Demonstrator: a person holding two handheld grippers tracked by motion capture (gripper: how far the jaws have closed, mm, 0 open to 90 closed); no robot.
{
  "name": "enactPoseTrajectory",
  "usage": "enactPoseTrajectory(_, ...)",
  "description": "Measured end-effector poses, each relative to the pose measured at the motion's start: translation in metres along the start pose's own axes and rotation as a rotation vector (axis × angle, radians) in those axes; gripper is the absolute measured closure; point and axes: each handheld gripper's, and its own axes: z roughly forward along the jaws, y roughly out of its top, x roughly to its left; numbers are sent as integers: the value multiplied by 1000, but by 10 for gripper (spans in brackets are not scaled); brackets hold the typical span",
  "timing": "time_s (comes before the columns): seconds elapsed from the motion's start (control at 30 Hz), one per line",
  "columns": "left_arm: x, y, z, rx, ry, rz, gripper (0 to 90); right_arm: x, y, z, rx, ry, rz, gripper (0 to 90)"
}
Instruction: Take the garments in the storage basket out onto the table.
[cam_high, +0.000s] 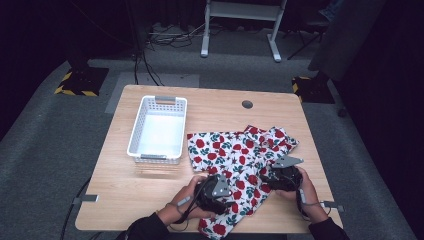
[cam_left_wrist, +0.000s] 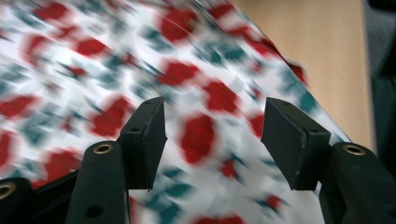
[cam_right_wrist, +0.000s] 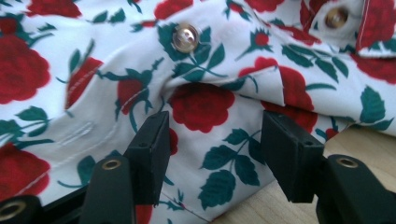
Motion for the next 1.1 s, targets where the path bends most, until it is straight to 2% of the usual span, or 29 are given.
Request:
enactPoseTrajectory(0.03, 7, 3, 1, 0, 34, 8, 398, -2, -1, 1, 6, 2, 7, 426)
enactPoseTrajectory(0.07, 17, 6, 5, 10, 88, 3, 390, -3, -2, 3, 8, 7, 12, 421)
enactPoseTrajectory(0.13, 31, 7, 12, -7, 117, -44, 393, -5, -3, 3, 3, 13, 21, 422)
enactPoseTrajectory(0.17, 38, 7, 17, -12, 133, -53, 401, -6, -3, 3, 2, 11, 14, 424)
enactPoseTrajectory(0.3, 56, 7, 36, 47, 227, -81, 419, -13, -5, 0, 24, -3, 17, 441)
enactPoseTrajectory(0.43, 67, 3, 43, 79, 267, -114, 459, -20, -8, -2, 40, -32, 29, 445)
enactPoseTrajectory(0.5, 71, -2, 45, 102, 274, -115, 474, -25, -10, -4, 46, -49, 42, 443)
enactPoseTrajectory(0.6, 73, -5, 43, 102, 282, -134, 488, -32, -13, -6, 58, -84, 62, 441)
enactPoseTrajectory(0.73, 73, -10, 37, 104, 297, -107, 497, -42, -16, -8, 76, -136, 91, 434)
enactPoseTrajectory(0.87, 71, -15, 32, 103, 305, -108, 494, -50, -20, -9, 74, -120, 134, 416)
enactPoseTrajectory(0.97, 68, -16, 30, 95, 307, -129, 473, -49, -19, -9, 77, -119, 128, 420)
enactPoseTrajectory(1.07, 59, -18, 24, 76, 283, -104, 427, -49, -18, -11, 68, -118, 114, 419)
enactPoseTrajectory(1.1, 55, -20, 21, 71, 274, -96, 422, -50, -18, -12, 56, -124, 123, 429)
